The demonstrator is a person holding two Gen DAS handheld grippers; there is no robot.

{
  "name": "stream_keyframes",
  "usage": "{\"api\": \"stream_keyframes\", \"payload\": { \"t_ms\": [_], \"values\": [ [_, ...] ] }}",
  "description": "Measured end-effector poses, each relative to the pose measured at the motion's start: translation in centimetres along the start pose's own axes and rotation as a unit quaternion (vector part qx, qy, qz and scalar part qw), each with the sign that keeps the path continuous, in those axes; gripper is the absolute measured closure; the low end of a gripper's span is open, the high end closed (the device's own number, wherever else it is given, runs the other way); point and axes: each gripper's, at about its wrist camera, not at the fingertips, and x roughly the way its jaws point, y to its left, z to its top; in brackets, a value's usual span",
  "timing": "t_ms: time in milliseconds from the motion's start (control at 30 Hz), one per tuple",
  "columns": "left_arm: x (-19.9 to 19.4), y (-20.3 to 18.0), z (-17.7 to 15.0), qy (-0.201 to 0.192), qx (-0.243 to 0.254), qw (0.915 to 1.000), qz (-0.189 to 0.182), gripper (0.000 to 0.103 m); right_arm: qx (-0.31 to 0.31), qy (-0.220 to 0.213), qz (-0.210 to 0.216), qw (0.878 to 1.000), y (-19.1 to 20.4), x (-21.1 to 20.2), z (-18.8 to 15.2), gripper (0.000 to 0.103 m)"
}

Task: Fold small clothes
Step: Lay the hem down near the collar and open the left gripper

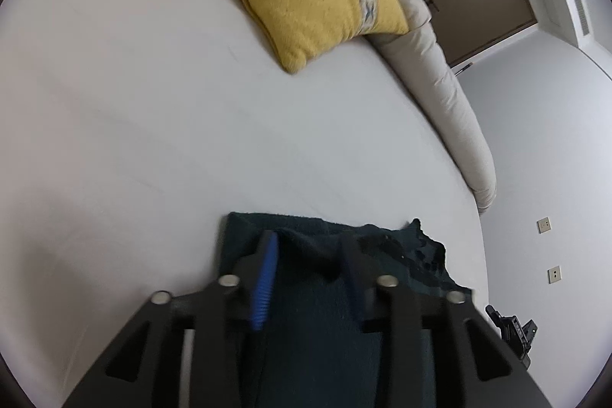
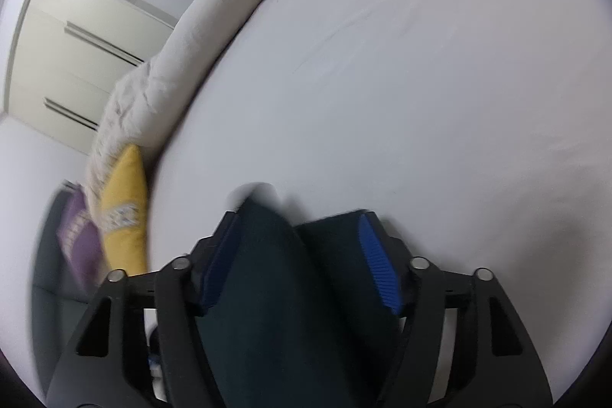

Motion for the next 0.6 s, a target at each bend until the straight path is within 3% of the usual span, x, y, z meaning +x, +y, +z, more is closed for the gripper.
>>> {"api": "stream_keyframes", "payload": {
  "t_ms": [67,200,400,600],
  "values": [
    [-1.8,0.2,-0.5,-0.018,-0.002,0.9998,-0.004,0.052,-0.022,-0.009,-0.001,1.000,0.6,-1.1,-0.2,0.039],
    [-4.8,0.2,-1.7,-0.044,0.014,0.9989,0.003,0.051,-0.062,-0.023,-0.008,0.998,1.8,-3.5,-1.6,0.039],
    [-6.3,-0.4,-6.1,-0.034,0.073,0.9963,0.028,0.051,-0.195,-0.008,-0.045,0.980,4.9,-5.8,-7.0,0.040],
    [-6.3,0.4,-11.0,-0.021,0.107,0.9919,0.066,0.051,-0.254,0.004,-0.090,0.963,2.3,-7.8,-12.0,0.048]
  ]
}}
